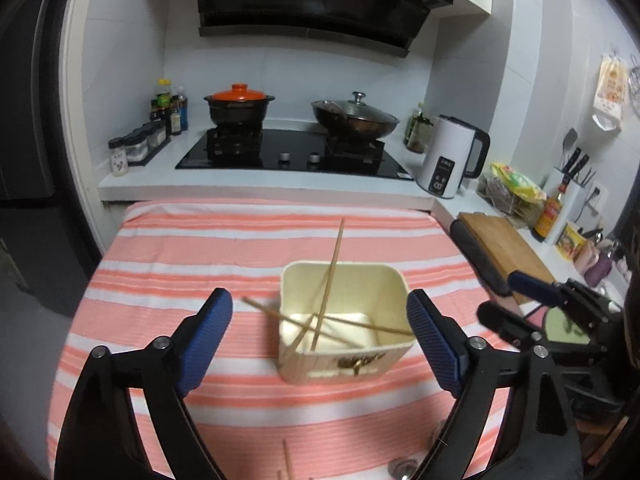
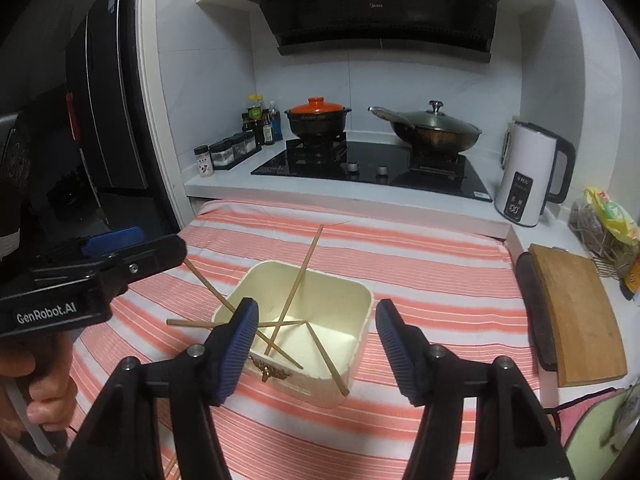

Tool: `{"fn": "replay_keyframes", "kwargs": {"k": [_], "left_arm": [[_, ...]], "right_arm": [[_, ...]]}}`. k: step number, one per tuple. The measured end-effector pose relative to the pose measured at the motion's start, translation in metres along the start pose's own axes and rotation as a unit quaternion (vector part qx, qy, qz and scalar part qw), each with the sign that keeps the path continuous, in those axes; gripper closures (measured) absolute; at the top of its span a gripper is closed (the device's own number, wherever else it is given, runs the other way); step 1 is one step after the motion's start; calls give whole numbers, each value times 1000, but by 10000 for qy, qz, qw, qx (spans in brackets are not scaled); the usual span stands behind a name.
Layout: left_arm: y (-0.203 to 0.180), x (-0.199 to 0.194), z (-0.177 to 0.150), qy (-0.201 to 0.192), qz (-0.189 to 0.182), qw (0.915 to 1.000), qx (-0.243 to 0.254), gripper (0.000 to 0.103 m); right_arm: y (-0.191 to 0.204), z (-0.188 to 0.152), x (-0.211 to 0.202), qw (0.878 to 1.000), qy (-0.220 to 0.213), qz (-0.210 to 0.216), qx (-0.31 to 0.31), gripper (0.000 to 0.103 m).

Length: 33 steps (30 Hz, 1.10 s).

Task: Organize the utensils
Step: 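Open the left tool over the box while the right tool releases its chopstick, then move both open tools back over the remaining chopsticks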

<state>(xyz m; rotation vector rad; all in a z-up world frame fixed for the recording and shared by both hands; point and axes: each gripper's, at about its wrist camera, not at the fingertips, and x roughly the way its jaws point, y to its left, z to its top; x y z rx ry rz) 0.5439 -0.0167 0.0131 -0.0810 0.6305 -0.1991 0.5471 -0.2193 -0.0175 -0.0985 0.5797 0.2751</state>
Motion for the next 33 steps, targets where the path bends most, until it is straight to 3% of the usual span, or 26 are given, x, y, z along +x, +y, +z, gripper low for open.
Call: {"fn": "replay_keyframes", "kwargs": {"k": [2, 10, 14, 17, 20, 25, 29, 33], "left_arm": [[3, -20, -24, 36, 137, 9998, 117, 4], [15, -93, -157, 489, 308, 9973, 459, 3], [38, -116, -222, 794, 415, 9959, 71, 3], [54, -122, -258, 1047, 313, 9933, -382, 3], [58, -133, -278, 1177, 426, 9916, -337, 4], [60, -174, -273, 910, 720, 9928, 299, 4], [50, -159, -285, 1027, 558, 9926, 329, 4], [48, -127, -311, 1302, 173, 9912, -148, 10]], "right_arm": [[7, -18, -21, 9998, -125, -60, -135, 41], [43, -129, -82, 9996, -106, -55, -237, 40], [72, -195, -99, 9995, 165, -14, -258, 40], [97, -237, -106, 9983, 449, 267, -263, 40], [128, -270, -113, 9952, 559, 477, -641, 41], [155, -291, -125, 9909, 534, 767, -968, 41], [173, -303, -115, 9863, 827, 1149, -852, 42], [182, -309, -102, 9848, 987, 1198, -781, 65]]}}
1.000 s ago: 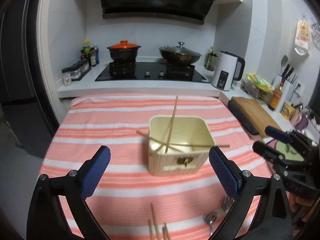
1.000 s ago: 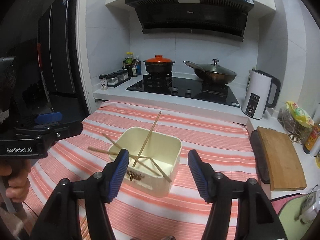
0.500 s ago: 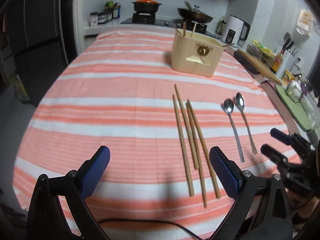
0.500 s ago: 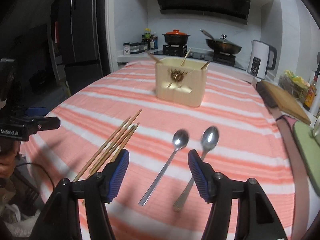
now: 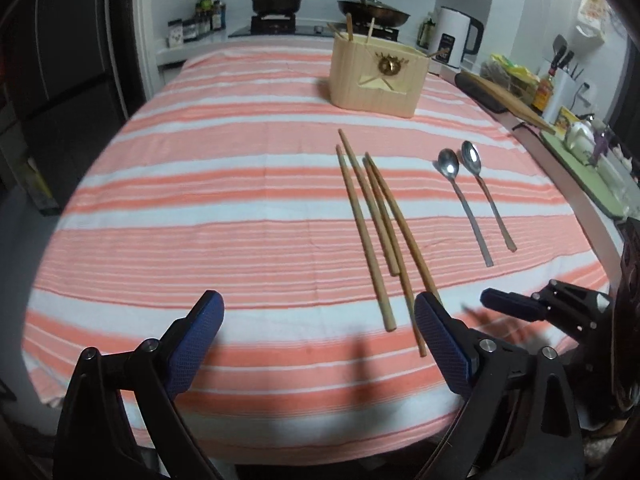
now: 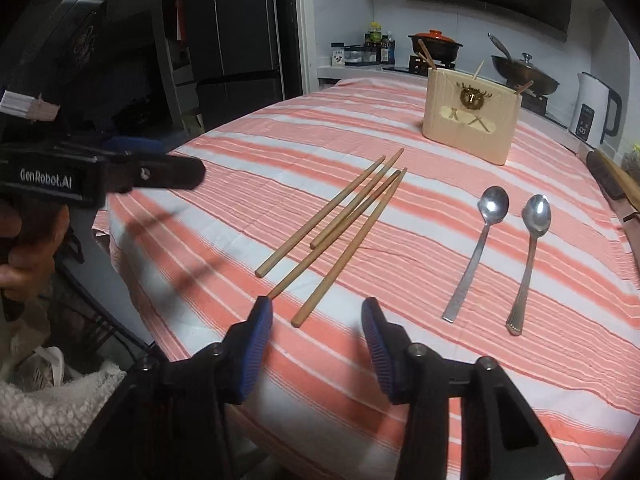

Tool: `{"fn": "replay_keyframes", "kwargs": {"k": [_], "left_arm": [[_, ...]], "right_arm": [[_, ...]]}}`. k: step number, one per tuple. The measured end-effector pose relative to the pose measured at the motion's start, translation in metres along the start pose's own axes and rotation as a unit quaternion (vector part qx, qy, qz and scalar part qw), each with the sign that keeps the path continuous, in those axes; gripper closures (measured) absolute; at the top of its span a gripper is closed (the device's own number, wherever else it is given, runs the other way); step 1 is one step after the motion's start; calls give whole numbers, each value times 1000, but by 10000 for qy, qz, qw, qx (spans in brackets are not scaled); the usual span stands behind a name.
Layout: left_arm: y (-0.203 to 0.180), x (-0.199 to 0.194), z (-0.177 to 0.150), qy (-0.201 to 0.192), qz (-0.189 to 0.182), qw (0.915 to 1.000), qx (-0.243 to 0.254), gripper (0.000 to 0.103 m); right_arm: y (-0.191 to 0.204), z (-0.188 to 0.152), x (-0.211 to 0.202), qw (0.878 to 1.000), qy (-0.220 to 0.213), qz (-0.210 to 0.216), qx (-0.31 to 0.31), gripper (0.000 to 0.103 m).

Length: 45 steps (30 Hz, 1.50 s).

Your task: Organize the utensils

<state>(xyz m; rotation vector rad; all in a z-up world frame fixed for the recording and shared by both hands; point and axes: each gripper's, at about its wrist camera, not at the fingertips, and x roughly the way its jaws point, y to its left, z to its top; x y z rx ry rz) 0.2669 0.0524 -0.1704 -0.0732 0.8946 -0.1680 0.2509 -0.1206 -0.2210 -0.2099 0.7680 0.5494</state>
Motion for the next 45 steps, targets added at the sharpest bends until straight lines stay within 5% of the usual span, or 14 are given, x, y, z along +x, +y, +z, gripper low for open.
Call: {"fn": "replay_keyframes", "kwargs": {"k": [5, 11, 18, 22, 24, 26, 28, 37, 41, 45], "left_arm": [[0, 13, -8, -14, -168, 9997, -172, 11], [-11, 22, -12, -49, -85, 9999, 69, 11], [-20, 36, -18, 26, 111, 9995, 309, 19], [-24, 39, -22, 49, 165, 9989, 426, 36], [-28, 37, -24, -20, 206, 9984, 532, 53], [-32, 36, -26, -71, 163, 9979, 619, 84], [-34, 36, -26, -106, 192, 9979, 603, 97], [10, 31, -23, -339, 689, 9953, -588, 98], [9, 32, -24, -306, 689, 9959, -504, 95], [4, 29, -28, -332, 582, 9968, -443, 71]], "right_arm": [[9, -4, 11, 9998, 85, 70, -136, 66], [5, -5, 19, 9997, 213, -56, -52, 90], [-18, -9, 13, 9988, 210, -409, 177, 94], [-25, -11, 11, 9980, 184, -564, 223, 95], [-27, -12, 10, 9976, 165, -630, 231, 95], [-28, -13, 9, 9970, 139, -728, 224, 95], [-31, -14, 9, 9964, 127, -802, 241, 96], [-52, -22, 1, 9911, 38, -1286, 350, 96], [-56, -29, -5, 9909, -59, -1294, 360, 96], [-58, -35, -8, 9925, -187, -1105, 477, 95]]}}
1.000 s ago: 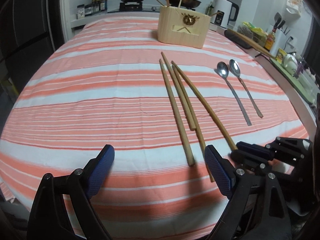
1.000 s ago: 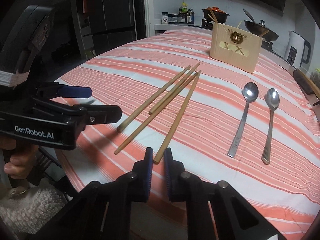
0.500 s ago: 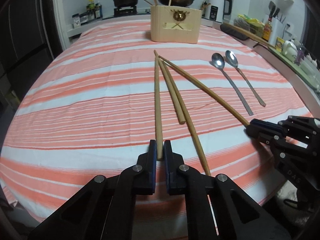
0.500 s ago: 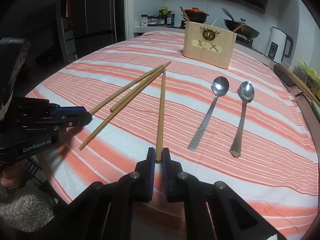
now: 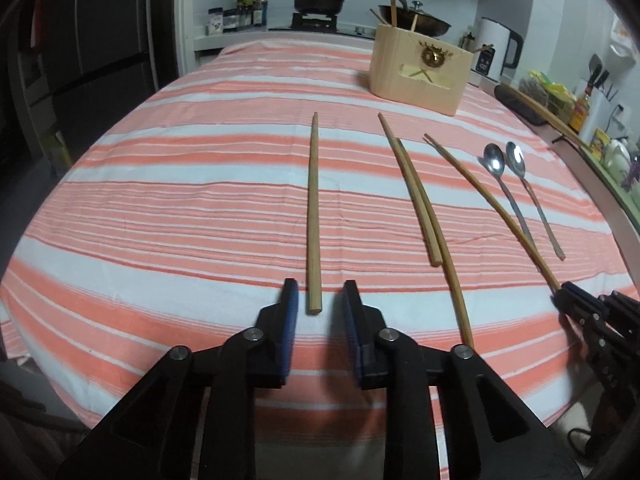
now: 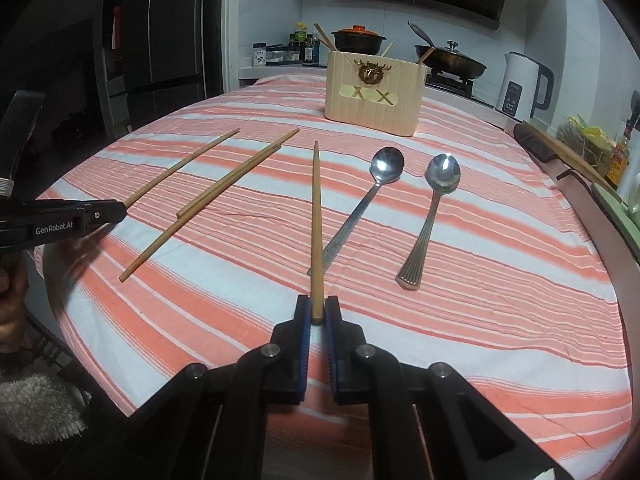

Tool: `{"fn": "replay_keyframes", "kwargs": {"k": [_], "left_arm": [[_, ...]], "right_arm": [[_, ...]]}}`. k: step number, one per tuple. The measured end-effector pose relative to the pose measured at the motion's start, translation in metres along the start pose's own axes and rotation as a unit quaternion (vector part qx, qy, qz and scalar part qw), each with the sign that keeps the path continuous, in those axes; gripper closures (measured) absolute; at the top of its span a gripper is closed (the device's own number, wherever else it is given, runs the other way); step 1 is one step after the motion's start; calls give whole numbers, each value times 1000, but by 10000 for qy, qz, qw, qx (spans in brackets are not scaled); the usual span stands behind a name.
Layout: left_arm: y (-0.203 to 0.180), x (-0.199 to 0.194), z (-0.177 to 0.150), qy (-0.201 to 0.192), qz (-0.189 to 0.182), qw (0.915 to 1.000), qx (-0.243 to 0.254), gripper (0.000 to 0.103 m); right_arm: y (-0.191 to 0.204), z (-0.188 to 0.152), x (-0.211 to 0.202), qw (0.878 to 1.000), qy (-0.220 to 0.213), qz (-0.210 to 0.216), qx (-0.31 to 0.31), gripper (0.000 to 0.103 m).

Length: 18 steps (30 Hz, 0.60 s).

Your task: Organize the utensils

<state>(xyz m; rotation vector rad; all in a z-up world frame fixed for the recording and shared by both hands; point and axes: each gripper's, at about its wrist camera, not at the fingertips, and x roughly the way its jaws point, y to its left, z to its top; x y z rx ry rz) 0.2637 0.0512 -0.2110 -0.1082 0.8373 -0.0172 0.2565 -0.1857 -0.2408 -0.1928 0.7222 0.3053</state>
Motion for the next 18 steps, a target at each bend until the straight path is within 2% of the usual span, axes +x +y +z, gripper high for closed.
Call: {"fn": "replay_keyframes", "kwargs": {"k": [2, 4, 6, 11, 12, 15, 16, 17, 18], "left_arm": [[-2, -2, -3, -5, 12, 10000, 73, 55], [-4, -4, -6, -14, 81, 9998, 197, 53], [-4, -5, -9, -21, 146, 9995, 279, 52], [-1, -3, -8, -31, 141, 9996, 260, 54], [-1, -2, -7, -54, 161, 9995, 260, 55], [1, 0, -6, -149, 216, 9994, 219, 71], [1, 1, -5, -172, 212, 9994, 199, 83], [2, 3, -3, -185, 186, 9995, 174, 97], [3, 4, -1, -179, 135, 9997, 126, 98]], "right_arm": [[-1, -1, -1, 10000, -24, 42, 9, 94], [-1, -1, 0, 10000, -22, 64, 11, 88], [-2, -1, -1, 10000, -70, 51, 13, 66], [-3, -3, 2, 9999, -111, 41, 36, 65], [-3, -3, 2, 9999, -118, 46, 43, 65], [-5, -3, 4, 9998, -163, 57, 91, 69], [-4, -3, 5, 9998, -183, 37, 81, 74], [-4, -2, 5, 9998, -199, 15, 64, 88], [-5, -1, 6, 9998, -196, 13, 56, 96]]}}
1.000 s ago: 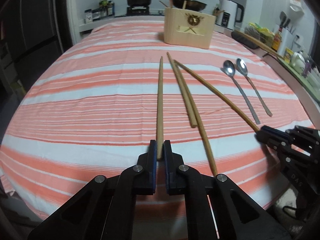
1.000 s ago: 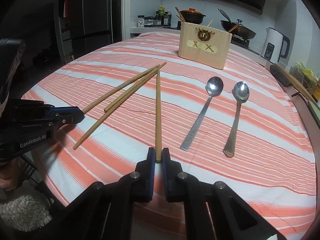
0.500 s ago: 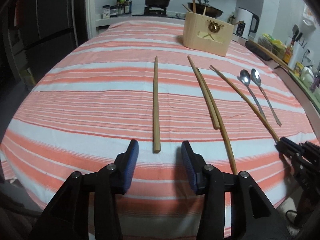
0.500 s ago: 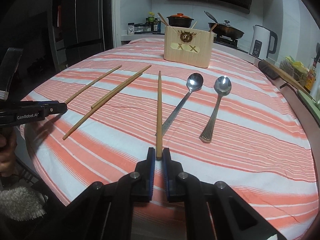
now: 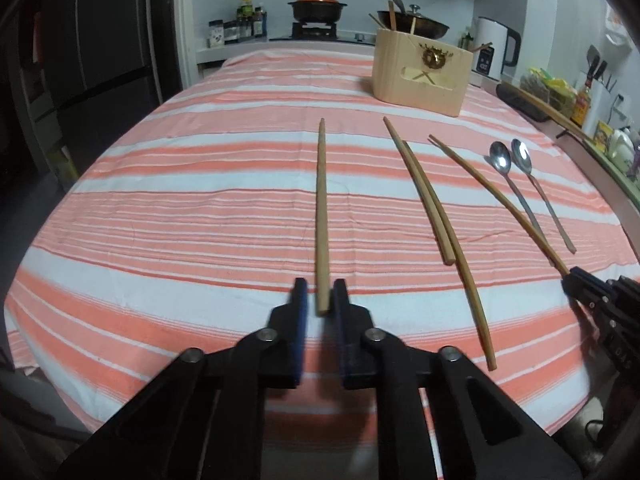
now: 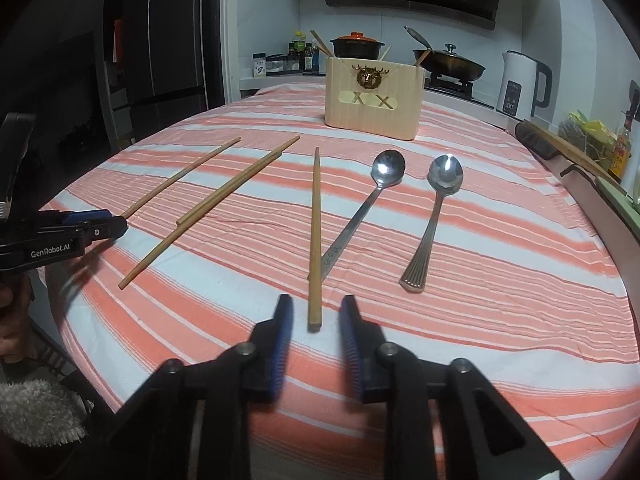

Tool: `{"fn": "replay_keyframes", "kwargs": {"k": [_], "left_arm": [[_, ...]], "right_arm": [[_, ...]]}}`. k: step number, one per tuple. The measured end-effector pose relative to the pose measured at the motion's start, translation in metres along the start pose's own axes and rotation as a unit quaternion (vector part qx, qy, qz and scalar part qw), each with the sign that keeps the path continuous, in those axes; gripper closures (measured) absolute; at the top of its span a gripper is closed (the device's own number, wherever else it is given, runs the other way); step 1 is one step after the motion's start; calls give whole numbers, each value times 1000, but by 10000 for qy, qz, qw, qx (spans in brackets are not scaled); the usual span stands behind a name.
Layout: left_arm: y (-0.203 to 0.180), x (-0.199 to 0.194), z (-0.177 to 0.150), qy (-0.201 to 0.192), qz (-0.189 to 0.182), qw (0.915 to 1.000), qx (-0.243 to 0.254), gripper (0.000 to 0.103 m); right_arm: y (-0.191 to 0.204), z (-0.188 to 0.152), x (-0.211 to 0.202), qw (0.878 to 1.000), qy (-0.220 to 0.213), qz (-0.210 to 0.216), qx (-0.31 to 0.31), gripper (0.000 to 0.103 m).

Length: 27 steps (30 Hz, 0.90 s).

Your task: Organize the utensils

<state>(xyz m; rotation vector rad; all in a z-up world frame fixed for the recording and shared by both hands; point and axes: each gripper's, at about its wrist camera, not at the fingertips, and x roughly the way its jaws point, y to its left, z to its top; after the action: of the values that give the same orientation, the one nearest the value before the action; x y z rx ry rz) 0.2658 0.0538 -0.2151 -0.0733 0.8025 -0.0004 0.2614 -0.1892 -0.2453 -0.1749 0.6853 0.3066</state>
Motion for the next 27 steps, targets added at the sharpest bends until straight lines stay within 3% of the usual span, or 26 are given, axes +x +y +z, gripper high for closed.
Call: {"fn": "replay_keyframes", "kwargs": {"k": [5, 19, 27], "left_arm": [[5, -5, 9, -50, -113, 9998, -155, 99], [13, -84, 70, -1039, -405, 9937, -140, 99], [18, -92, 88, -1202, -460, 9916, -150, 98]], "right_arm": [[-5, 10, -9, 9999, -83, 61, 74, 96], [-10, 88, -76, 9941, -1066, 115, -180, 96], [-14, 111, -83, 9908, -1325, 161, -219, 96]]}}
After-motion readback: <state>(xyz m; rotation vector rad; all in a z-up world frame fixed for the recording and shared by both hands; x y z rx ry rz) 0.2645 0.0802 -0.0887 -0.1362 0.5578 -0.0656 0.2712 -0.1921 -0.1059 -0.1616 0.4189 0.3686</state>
